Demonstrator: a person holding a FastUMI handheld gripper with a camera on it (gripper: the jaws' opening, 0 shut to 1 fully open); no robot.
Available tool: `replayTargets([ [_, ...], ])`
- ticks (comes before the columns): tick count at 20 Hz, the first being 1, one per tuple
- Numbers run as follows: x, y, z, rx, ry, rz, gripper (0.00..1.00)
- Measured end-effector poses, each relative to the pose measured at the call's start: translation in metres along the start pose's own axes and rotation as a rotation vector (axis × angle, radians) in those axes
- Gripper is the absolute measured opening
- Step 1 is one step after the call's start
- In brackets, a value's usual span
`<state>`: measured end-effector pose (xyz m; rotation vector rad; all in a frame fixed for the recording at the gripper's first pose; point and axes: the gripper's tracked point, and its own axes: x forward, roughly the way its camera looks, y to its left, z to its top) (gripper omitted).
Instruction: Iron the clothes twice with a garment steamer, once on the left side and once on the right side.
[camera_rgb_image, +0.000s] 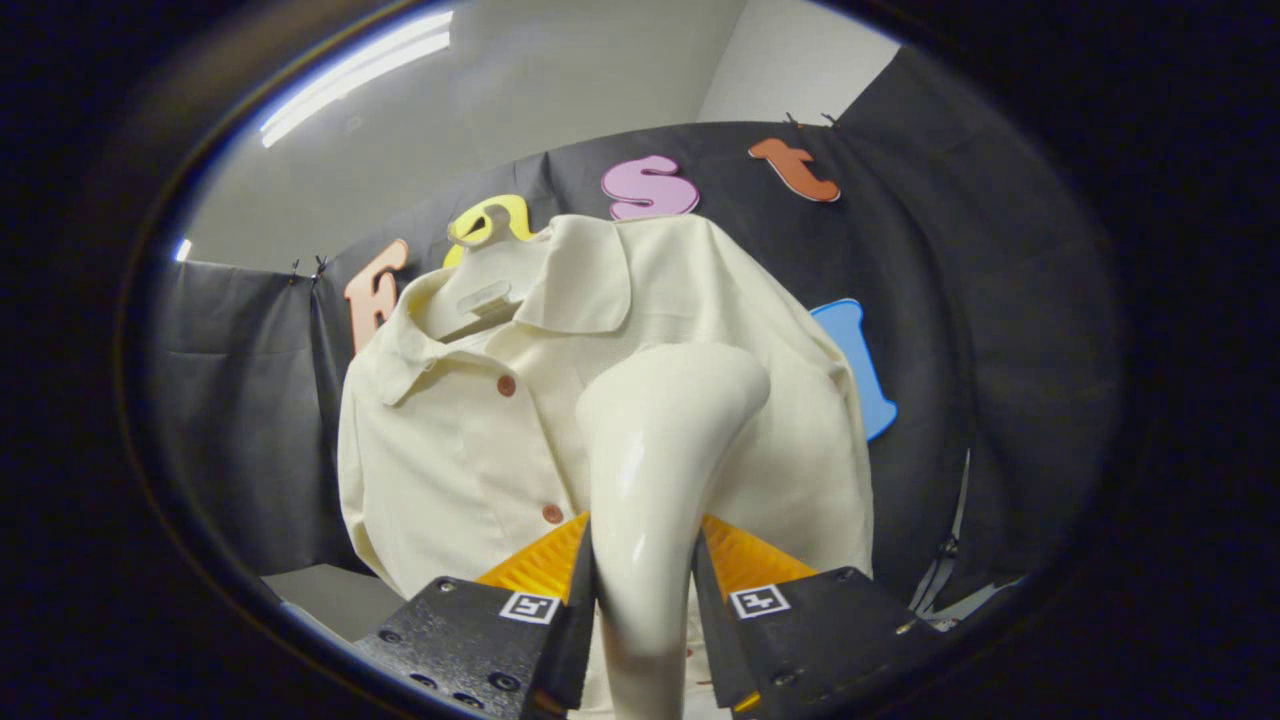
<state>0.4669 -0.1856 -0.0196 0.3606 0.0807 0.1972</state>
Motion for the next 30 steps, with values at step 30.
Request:
replayTargets([
  [30, -0.071, -0.117, -0.231, 0.135, 0.230, 0.003, 0.48],
])
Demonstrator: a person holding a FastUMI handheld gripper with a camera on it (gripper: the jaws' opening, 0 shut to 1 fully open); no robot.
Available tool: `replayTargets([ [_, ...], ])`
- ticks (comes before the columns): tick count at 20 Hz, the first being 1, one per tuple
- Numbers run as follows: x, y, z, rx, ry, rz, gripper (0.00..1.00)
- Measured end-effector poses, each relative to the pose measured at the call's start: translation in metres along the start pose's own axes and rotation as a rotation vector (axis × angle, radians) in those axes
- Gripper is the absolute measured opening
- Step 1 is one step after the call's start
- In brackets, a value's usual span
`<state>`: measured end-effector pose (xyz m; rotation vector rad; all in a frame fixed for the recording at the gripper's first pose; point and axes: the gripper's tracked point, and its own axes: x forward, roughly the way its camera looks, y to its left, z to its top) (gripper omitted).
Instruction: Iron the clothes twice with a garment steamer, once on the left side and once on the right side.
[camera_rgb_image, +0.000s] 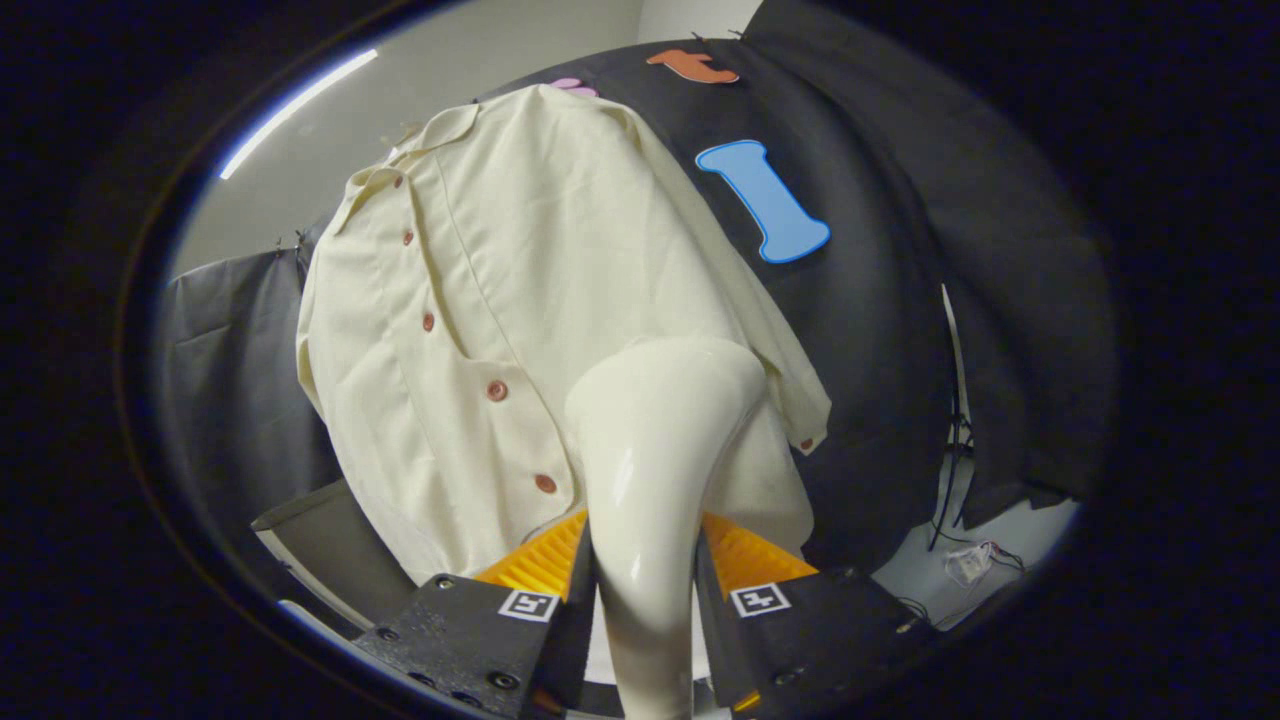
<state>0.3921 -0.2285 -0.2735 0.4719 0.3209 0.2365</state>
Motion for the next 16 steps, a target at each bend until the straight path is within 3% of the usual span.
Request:
replayTargets([
  [9, -0.013, -0.027, -0.053, 0.053, 0.024, -0.057, 0.48],
  [16, -0.038, 0.005, -0.042, 0.047, -0.029, -0.043, 0.48],
])
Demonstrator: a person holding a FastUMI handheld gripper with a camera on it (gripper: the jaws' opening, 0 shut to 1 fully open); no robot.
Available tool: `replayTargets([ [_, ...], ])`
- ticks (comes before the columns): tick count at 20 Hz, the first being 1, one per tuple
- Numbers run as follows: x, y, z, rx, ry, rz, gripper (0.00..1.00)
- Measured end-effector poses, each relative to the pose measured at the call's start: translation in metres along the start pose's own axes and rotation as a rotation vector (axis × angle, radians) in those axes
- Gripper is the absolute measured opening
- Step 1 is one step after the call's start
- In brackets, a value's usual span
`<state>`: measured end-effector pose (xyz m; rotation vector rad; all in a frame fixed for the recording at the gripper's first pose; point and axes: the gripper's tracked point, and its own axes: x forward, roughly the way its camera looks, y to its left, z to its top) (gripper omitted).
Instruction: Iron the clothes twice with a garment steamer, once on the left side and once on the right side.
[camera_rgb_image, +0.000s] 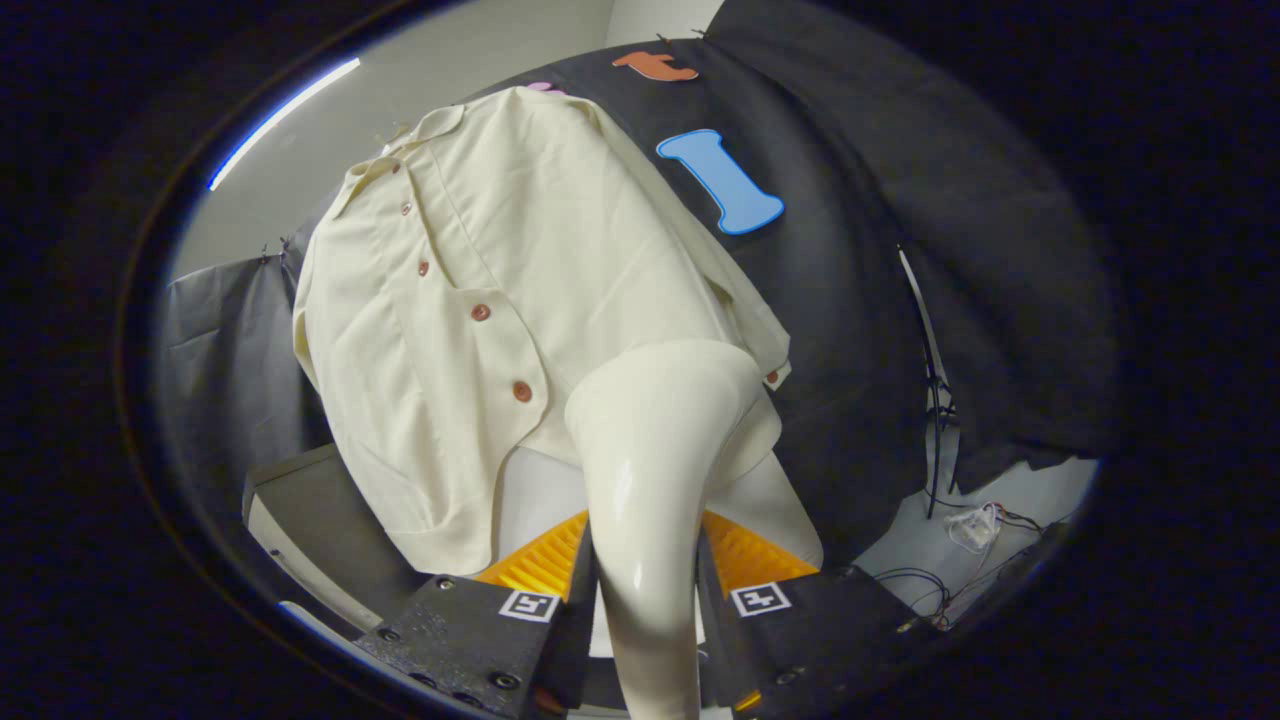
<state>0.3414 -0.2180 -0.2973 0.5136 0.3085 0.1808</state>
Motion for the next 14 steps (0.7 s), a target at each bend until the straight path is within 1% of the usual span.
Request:
replayTargets([
  [4, -0.025, 0.032, 0.023, -0.004, -0.049, 0.011, 0.48],
  [14, -0.091, 0.132, 0.086, -0.046, -0.160, 0.044, 0.47],
])
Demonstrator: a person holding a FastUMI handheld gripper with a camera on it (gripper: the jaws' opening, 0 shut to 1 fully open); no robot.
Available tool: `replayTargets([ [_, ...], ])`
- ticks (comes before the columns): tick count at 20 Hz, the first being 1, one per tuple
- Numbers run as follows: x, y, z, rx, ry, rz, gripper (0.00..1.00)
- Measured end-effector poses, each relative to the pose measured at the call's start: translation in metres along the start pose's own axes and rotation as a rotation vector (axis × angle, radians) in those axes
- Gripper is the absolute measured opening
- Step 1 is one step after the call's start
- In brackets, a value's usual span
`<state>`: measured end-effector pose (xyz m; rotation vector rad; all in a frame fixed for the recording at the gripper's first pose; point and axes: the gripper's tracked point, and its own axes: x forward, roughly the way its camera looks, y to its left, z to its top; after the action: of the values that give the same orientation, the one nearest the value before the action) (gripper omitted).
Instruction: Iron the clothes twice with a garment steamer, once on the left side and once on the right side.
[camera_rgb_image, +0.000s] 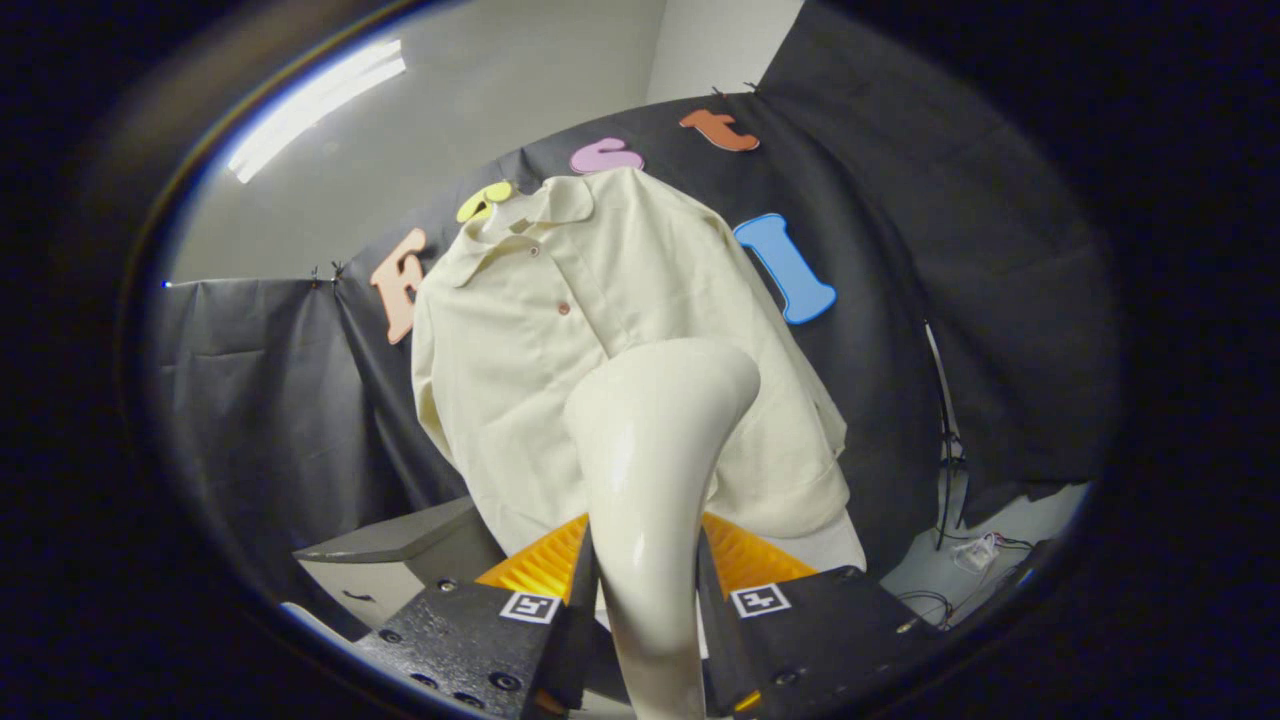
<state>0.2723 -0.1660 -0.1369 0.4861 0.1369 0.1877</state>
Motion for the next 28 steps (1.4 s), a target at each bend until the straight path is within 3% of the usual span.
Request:
replayTargets([
  [11, -0.029, 0.132, 0.060, -0.111, -0.044, 0.021, 0.48],
  [15, -0.040, 0.200, 0.075, -0.105, -0.075, 0.107, 0.47],
  [19, -0.056, 0.252, 0.079, -0.160, -0.112, 0.138, 0.47],
  [24, -0.082, 0.287, 0.080, -0.265, -0.183, 0.059, 0.47],
  [28, -0.092, 0.308, 0.039, -0.324, -0.124, 0.027, 0.47],
])
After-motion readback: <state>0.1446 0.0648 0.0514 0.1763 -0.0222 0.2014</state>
